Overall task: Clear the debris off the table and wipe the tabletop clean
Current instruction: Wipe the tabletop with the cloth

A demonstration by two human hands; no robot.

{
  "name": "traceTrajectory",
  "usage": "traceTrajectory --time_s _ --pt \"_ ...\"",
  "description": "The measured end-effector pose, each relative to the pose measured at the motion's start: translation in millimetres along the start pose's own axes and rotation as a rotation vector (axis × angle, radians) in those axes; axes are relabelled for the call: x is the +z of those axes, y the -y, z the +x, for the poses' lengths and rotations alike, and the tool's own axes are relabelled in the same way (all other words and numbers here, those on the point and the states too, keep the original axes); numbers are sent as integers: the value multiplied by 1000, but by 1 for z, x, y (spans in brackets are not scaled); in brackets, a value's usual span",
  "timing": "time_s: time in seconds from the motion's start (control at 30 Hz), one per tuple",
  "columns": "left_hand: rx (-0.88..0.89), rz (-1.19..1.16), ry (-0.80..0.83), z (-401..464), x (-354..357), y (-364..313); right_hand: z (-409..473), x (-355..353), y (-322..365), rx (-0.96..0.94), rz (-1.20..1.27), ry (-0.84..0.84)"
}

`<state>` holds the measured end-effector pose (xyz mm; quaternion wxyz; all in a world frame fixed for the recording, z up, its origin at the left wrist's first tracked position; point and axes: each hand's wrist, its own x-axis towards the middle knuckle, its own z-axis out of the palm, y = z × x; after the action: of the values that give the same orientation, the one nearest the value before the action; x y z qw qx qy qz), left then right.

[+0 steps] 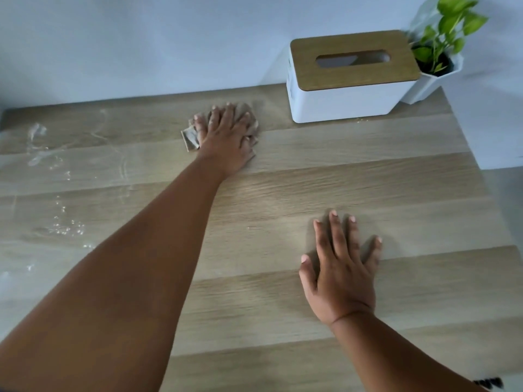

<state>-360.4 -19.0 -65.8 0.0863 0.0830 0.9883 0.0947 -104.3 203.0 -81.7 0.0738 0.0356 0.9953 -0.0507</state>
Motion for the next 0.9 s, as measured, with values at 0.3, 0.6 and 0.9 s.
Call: traceTrajectory --time_s 0.3,0.6,0.9 --pt "71 -97 -81 -106 14 32 0 1 0 5 23 -43" --pt "-215 18 15 -3 1 39 1 1 0 1 6 -4" --pt "113 40 -2 -131 34 -42 0 -1 0 16 5 -2"
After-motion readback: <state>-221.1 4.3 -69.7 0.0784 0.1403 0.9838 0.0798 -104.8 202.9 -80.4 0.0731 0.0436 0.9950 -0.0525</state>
